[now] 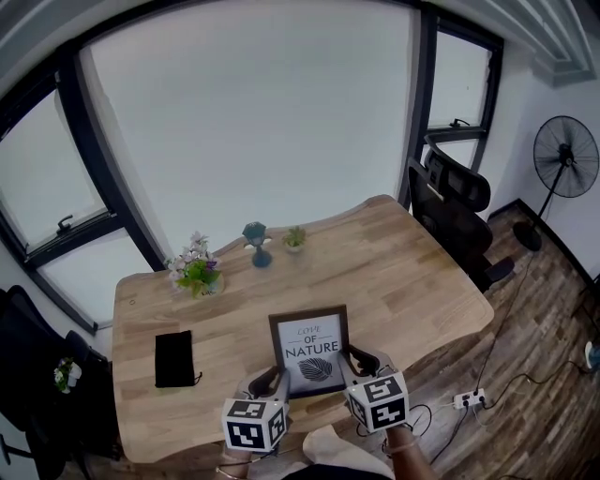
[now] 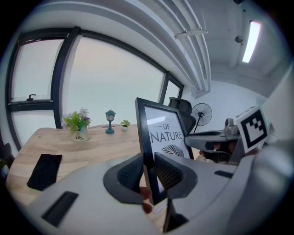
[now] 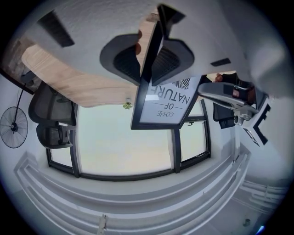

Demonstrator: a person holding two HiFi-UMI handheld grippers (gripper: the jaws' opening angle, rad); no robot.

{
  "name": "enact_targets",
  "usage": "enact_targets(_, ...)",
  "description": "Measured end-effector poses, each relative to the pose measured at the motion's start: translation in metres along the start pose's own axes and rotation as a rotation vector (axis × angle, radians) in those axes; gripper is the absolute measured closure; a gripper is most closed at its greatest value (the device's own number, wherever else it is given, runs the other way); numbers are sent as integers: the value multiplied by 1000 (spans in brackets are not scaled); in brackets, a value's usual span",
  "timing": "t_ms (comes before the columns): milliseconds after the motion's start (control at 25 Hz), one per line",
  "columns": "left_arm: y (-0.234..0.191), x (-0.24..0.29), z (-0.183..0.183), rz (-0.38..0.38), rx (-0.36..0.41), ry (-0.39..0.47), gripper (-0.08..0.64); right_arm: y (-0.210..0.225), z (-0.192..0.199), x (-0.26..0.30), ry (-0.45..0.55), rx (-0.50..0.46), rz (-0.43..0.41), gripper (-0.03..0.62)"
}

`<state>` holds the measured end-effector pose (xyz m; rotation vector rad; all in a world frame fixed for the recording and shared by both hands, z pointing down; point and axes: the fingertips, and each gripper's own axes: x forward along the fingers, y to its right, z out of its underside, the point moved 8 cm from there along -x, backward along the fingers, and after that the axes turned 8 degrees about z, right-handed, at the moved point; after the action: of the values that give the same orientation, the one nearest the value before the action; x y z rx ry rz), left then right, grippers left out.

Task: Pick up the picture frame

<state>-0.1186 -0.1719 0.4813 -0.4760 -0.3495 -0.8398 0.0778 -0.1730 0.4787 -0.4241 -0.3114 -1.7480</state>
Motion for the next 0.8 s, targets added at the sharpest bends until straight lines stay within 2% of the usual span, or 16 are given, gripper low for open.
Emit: enact_targets(800,35,-62,8,11,27,70,491,-24,-3,-71,81,-5,9,514)
